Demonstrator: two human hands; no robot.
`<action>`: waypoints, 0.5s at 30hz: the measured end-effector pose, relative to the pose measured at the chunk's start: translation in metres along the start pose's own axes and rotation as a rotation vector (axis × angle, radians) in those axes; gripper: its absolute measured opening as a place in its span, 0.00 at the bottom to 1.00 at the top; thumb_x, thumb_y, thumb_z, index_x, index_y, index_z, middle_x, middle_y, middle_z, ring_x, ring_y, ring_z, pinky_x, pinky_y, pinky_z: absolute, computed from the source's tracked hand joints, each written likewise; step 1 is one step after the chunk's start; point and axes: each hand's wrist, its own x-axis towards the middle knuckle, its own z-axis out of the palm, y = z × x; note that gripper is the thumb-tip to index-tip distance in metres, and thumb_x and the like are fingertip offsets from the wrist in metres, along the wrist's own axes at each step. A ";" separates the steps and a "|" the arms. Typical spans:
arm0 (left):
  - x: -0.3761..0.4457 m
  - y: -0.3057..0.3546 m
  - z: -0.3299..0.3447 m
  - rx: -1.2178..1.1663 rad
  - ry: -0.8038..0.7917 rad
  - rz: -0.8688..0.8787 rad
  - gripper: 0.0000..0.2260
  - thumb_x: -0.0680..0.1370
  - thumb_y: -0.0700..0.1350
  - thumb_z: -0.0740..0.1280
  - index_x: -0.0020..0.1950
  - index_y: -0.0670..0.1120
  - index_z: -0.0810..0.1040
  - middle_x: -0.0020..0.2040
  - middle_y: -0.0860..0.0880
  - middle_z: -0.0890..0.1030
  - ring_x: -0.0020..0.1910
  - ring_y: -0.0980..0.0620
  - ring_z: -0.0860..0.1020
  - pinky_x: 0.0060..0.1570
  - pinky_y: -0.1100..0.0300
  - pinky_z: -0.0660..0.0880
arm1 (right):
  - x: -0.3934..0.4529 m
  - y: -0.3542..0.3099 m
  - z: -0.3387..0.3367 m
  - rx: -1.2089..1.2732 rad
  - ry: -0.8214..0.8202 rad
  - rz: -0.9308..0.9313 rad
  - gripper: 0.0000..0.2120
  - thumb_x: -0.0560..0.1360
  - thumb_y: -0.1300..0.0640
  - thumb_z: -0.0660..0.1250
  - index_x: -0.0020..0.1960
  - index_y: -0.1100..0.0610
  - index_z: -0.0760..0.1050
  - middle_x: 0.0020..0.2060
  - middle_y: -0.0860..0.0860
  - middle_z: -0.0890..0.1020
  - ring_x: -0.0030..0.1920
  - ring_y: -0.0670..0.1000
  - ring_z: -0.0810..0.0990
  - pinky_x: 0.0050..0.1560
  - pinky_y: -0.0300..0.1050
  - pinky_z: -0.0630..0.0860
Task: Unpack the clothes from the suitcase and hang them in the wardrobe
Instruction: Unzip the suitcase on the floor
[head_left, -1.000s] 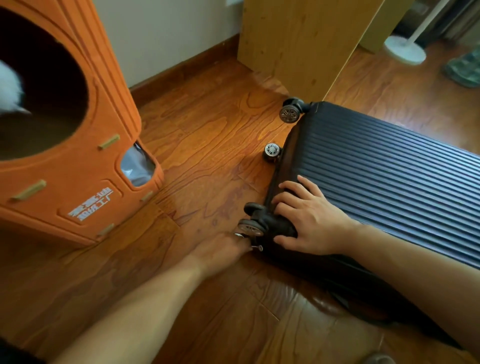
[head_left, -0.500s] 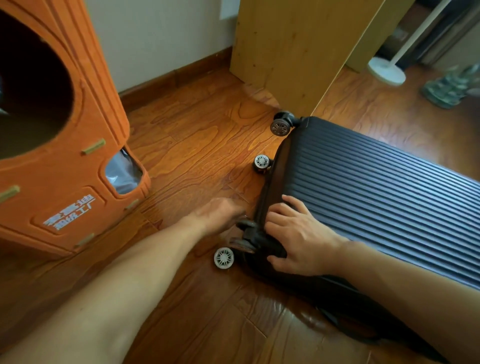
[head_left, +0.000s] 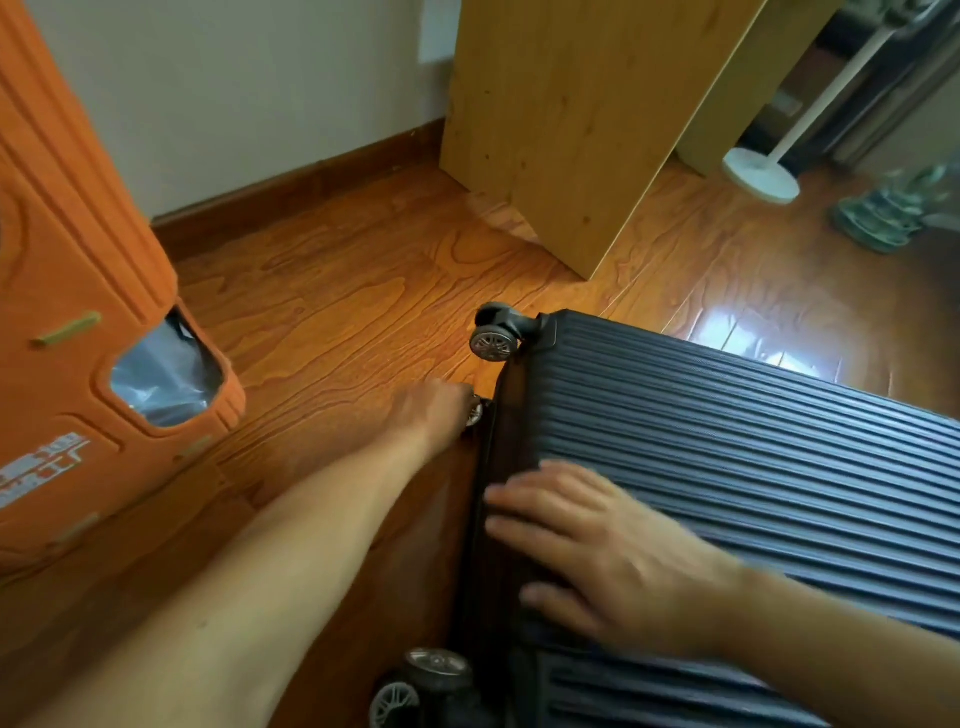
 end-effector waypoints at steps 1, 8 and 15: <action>0.003 0.002 0.002 -0.014 -0.018 -0.025 0.13 0.84 0.53 0.59 0.53 0.48 0.80 0.52 0.40 0.83 0.51 0.36 0.82 0.45 0.49 0.78 | 0.007 0.032 -0.011 -0.026 0.107 0.162 0.28 0.82 0.38 0.54 0.75 0.53 0.68 0.74 0.51 0.69 0.75 0.52 0.65 0.77 0.54 0.59; 0.038 0.009 0.015 -0.070 -0.003 -0.204 0.15 0.83 0.57 0.60 0.53 0.48 0.81 0.54 0.40 0.84 0.53 0.37 0.81 0.42 0.53 0.70 | 0.046 0.201 -0.031 0.039 -0.004 0.824 0.32 0.80 0.32 0.43 0.77 0.47 0.63 0.76 0.50 0.67 0.77 0.54 0.61 0.75 0.56 0.57; 0.043 0.027 0.012 -0.532 -0.103 -0.399 0.16 0.83 0.45 0.63 0.38 0.46 0.82 0.30 0.53 0.77 0.29 0.61 0.77 0.31 0.62 0.69 | 0.041 0.207 -0.017 0.130 0.064 0.800 0.31 0.79 0.31 0.41 0.60 0.49 0.73 0.58 0.50 0.78 0.60 0.56 0.76 0.57 0.56 0.72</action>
